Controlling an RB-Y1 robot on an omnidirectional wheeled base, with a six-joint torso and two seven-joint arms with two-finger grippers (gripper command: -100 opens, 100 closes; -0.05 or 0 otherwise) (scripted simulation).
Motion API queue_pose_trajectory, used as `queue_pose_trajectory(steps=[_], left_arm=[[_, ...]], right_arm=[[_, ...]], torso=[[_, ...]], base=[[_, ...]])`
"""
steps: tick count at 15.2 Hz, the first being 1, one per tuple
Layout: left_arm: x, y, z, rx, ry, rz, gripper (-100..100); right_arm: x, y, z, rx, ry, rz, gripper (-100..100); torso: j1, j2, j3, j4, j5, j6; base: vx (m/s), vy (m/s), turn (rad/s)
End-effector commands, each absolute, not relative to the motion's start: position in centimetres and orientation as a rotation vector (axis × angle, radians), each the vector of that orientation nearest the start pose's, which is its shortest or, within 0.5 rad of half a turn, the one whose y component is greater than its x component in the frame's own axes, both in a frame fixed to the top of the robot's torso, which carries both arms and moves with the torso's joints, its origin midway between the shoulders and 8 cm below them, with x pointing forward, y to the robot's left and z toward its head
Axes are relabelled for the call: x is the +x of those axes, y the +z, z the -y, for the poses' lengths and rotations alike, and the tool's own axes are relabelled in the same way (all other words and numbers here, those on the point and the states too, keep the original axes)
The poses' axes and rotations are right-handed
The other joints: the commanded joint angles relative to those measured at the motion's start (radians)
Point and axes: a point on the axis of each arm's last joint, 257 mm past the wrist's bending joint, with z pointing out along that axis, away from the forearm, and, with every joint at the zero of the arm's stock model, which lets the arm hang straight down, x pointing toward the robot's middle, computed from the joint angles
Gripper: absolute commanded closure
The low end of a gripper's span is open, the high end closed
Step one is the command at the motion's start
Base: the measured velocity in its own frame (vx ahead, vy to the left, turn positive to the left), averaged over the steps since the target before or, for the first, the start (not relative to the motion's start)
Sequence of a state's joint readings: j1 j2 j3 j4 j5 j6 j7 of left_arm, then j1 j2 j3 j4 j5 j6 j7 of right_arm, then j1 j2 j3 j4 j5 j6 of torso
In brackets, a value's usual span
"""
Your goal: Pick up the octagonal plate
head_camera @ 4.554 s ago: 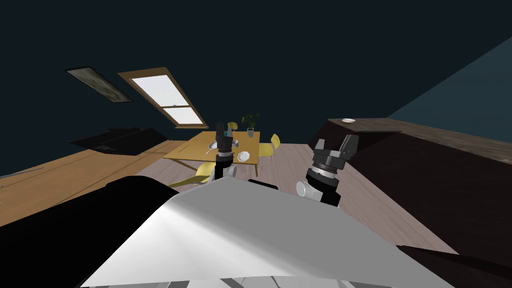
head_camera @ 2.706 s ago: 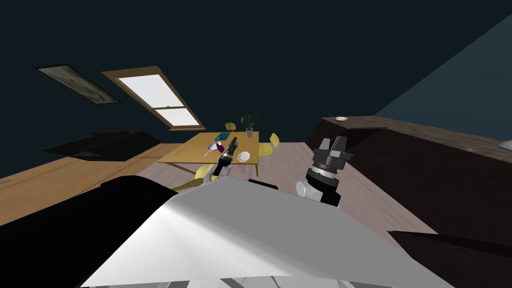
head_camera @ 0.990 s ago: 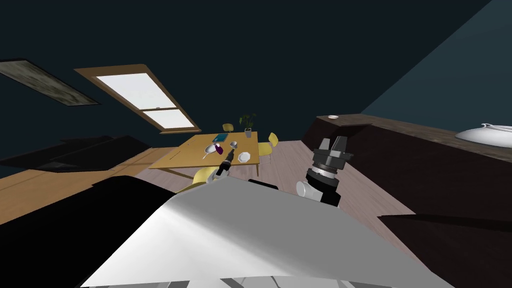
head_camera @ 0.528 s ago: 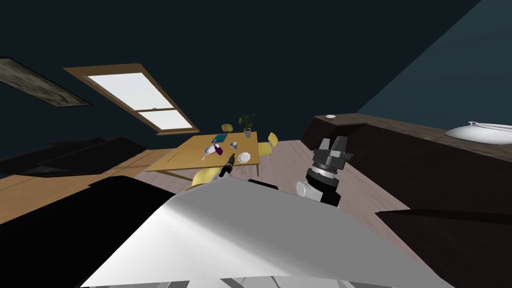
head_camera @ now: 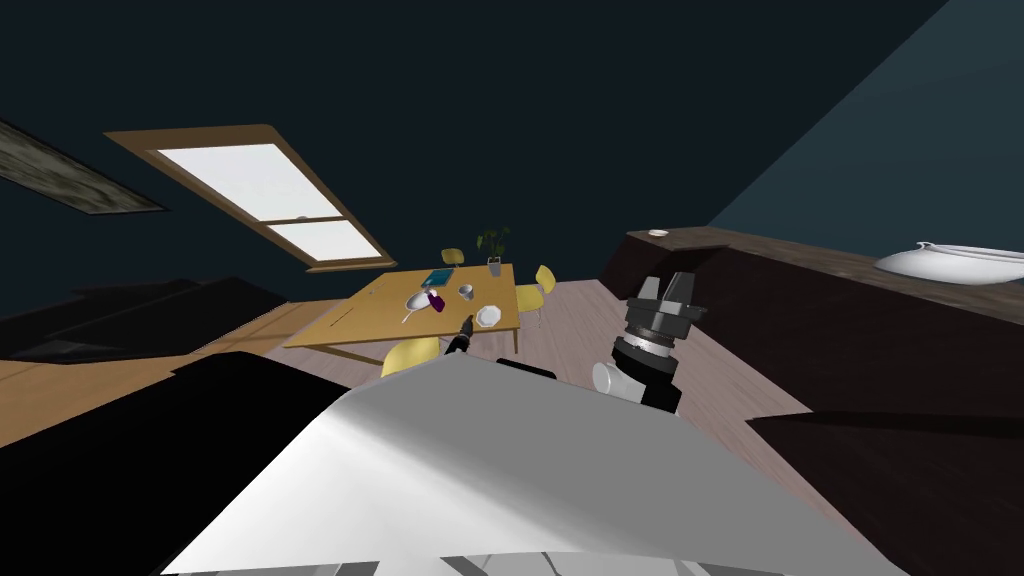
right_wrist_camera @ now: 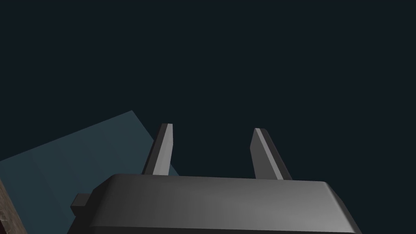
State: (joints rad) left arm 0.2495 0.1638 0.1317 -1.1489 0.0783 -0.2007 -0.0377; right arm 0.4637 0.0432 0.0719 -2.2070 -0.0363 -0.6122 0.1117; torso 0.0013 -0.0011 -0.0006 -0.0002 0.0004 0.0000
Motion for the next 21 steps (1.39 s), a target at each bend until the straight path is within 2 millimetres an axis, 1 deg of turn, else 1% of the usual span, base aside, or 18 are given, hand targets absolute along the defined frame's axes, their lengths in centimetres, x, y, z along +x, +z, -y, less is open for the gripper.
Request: queue_pose_trajectory(steps=[1,3,4,5,7,8,9,11,13,14,15,16,18,19,20,21], left_arm=[[36.1,-48.8,-38.7,-1.593,-0.702,-1.383,-100],[35.4,-50.7,-36.4,-1.673,-0.717,-1.375,-100],[35.2,-51.5,-34.8,-1.713,-0.732,-1.367,-100],[35.2,-51.5,-34.7,-1.715,-0.734,-1.366,-100],[35.0,-52.6,-31.9,-1.776,-0.765,-1.351,-100],[35.0,-52.8,-31.1,-1.792,-0.775,-1.346,-100],[35.0,-52.5,-32.2,-1.767,-0.761,-1.353,-100],[34.5,-53.1,-31.7,-1.771,-0.765,-1.351,-100],[34.3,-53.4,-31.6,-1.770,-0.766,-1.350,-100],[34.4,-53.2,-31.6,-1.772,-0.764,-1.352,-100],[34.4,-53.2,-31.6,-1.771,-0.765,-1.351,100],[34.4,-53.3,-31.6,-1.771,-0.765,-1.351,100],[33.4,-54.2,-31.3,-1.795,-0.750,-1.364,100],[33.3,-54.2,-31.3,-1.797,-0.749,-1.365,100],[34.7,-52.9,-31.8,-1.771,-0.765,-1.351,100],[34.7,-52.9,-31.8,-1.772,-0.764,-1.351,100]], right_arm=[[34.3,2.5,26.0,0.625,1.317,-0.529,0],[34.3,2.5,26.0,0.625,1.317,-0.529,0],[34.3,2.5,26.0,0.625,1.317,-0.529,0],[34.3,2.5,26.0,0.625,1.317,-0.529,0],[34.3,2.5,26.0,0.625,1.317,-0.529,0],[34.3,2.5,26.0,0.625,1.317,-0.529,0],[34.3,2.5,26.0,0.625,1.317,-0.529,0],[34.3,2.5,26.0,0.625,1.317,-0.529,0],[34.3,2.5,26.0,0.625,1.317,-0.529,0],[34.3,2.5,26.0,0.625,1.317,-0.529,0],[34.3,2.5,26.0,0.625,1.317,-0.529,0],[34.3,2.5,26.0,0.625,1.317,-0.529,0],[34.3,2.5,26.0,0.625,1.317,-0.529,0],[34.3,2.5,26.0,0.625,1.317,-0.529,0],[34.3,2.5,26.0,0.625,1.317,-0.529,0],[34.3,2.5,26.0,0.625,1.317,-0.529,0]], torso=[[0.000,0.000,0.000,0.000,0.000,0.000],[0.000,0.000,0.000,0.000,0.000,0.000],[0.000,-0.001,0.000,0.000,0.000,0.000],[0.000,-0.001,-0.001,0.000,0.000,0.000],[0.000,-0.001,-0.001,0.000,0.000,0.000],[0.000,-0.001,-0.001,0.000,0.000,0.000],[-0.001,-0.001,-0.001,0.000,0.000,0.000],[0.000,-0.001,-0.001,0.000,0.000,0.000],[0.000,-0.005,-0.003,-0.001,0.000,0.000],[0.001,-0.006,-0.003,-0.001,0.000,0.000],[0.000,-0.005,-0.003,-0.001,0.000,0.000],[0.000,-0.003,-0.002,0.000,0.000,0.000],[-0.002,-0.002,0.003,0.007,-0.006,0.001],[-0.002,-0.001,0.003,0.007,-0.006,0.002],[-0.003,-0.001,0.003,0.008,-0.006,0.002],[-0.003,0.001,0.004,0.008,-0.006,0.002]], base=[[0.011,0.022,-0.028],[0.022,0.028,-0.052],[0.033,0.037,-0.039],[0.031,0.028,-0.024],[0.023,0.019,-0.013],[0.022,0.016,-0.019],[0.014,0.008,-0.010],[0.055,0.020,0.002],[0.104,0.027,0.001],[0.059,0.017,-0.001],[0.021,0.006,0.000],[-0.005,-0.006,0.011],[-0.009,-0.006,0.010],[0.000,0.000,0.000],[-0.037,-0.004,-0.014],[-0.068,-0.009,-0.017]])
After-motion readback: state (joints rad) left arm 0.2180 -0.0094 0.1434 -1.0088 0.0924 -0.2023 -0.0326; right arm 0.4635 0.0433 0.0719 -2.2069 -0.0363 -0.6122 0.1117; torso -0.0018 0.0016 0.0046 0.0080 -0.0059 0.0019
